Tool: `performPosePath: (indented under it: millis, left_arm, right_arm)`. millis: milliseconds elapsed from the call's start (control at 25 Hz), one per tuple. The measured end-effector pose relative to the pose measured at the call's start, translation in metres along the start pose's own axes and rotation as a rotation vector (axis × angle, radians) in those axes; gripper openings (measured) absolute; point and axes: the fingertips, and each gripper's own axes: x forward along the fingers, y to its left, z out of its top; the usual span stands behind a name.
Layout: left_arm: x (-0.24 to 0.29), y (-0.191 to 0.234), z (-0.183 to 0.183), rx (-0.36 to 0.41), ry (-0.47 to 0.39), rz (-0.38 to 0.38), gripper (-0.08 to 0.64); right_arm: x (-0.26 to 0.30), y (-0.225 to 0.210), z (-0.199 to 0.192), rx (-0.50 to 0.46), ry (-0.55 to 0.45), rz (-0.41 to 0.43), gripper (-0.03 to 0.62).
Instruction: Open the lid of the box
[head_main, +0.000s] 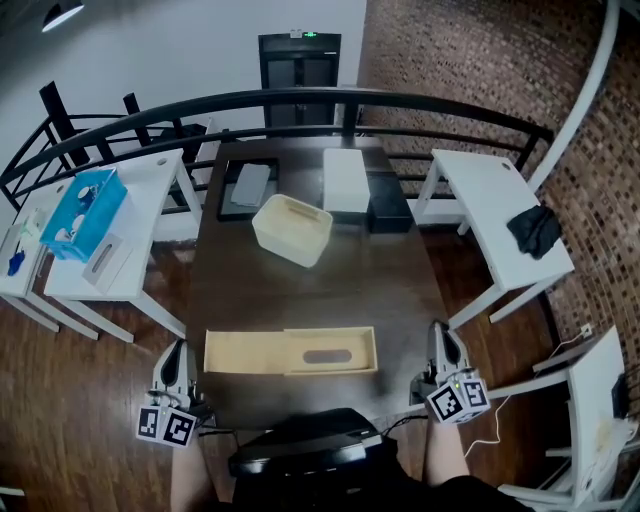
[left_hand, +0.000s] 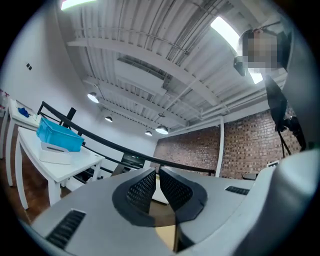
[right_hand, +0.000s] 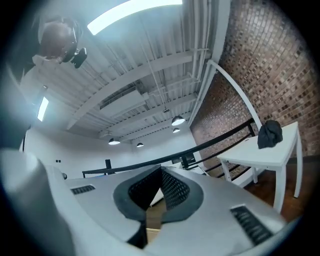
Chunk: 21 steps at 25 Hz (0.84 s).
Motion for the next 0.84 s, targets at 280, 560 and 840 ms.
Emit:
performPosePath:
  millis: [280,560,840]
  left_arm:
    - [-0.002,-0.012,-0.007,0.037,0.04,-0.032,0.003]
    - [0.008,-0.028,-0.026,0.067,0.096,-0.069,0.003]
    - [0.029,-0.025,-0.039,0.08,0.108,-0.079,0.003]
  right_arm:
    - [0.004,0.005,-0.01,0.006,0.012,-0.01,0.0]
    - [0.004,0.007,-0.017,-0.028,0.037,-0.019,0.0]
    - [0.009,-0.002,-0.036,-0.058,0.066,-0.039,0.0]
